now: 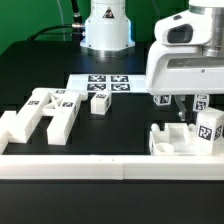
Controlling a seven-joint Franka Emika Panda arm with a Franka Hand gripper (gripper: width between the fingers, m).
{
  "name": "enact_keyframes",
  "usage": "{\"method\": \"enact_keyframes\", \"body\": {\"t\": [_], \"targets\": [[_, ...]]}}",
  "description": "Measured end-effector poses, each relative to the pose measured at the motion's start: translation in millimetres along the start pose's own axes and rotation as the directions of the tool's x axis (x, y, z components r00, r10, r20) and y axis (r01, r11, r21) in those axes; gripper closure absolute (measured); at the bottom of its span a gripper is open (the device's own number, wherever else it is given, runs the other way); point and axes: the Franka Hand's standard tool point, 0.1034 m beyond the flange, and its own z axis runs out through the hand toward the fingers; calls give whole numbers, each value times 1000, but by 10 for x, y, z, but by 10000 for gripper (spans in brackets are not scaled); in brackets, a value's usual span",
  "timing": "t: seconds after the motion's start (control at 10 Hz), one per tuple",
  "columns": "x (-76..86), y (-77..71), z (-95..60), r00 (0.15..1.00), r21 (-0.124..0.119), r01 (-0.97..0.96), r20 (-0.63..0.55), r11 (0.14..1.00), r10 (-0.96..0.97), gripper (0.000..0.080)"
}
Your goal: Assemble chair
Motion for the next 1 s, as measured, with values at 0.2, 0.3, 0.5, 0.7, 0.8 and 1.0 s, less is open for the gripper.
{"method": "enact_keyframes", "body": {"t": [0.2,0.3,0.5,0.7,0.8,1.0], "targets": [[1,4,0,987,0,163,0,987,-163,151],[1,-4,-1,976,-1,219,0,976,-219,151],[1,6,0,942,-10,335,3,942,-335,151],[5,29,-1,874,-21,485,8,874,-485,151],[6,34,0,864,-21,504,9,863,-504,151],[6,40,0,864,-21,504,9,864,-503,388]]}}
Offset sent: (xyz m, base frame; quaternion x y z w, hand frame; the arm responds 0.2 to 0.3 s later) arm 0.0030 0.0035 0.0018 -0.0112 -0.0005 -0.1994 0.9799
